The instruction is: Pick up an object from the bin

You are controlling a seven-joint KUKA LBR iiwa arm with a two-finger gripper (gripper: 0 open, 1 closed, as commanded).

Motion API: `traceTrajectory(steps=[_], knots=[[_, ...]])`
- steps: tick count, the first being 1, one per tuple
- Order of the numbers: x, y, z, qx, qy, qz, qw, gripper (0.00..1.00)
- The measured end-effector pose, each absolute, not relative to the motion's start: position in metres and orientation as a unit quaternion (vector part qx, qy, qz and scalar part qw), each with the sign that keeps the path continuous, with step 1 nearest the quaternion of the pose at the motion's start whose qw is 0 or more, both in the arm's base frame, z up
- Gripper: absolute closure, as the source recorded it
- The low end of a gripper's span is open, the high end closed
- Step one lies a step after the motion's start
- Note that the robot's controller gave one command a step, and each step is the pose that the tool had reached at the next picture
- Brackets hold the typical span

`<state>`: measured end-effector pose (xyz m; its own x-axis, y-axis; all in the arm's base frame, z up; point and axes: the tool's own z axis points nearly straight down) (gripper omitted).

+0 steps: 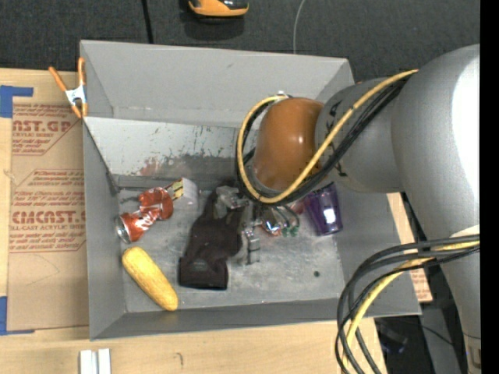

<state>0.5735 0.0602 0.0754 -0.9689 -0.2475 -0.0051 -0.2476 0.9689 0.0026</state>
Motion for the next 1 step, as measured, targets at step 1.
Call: traceTrajectory(steps=[1], knots=[[0.592,0.0641,0.0741,-0.175,0.985,0.001,0.008,1.0]])
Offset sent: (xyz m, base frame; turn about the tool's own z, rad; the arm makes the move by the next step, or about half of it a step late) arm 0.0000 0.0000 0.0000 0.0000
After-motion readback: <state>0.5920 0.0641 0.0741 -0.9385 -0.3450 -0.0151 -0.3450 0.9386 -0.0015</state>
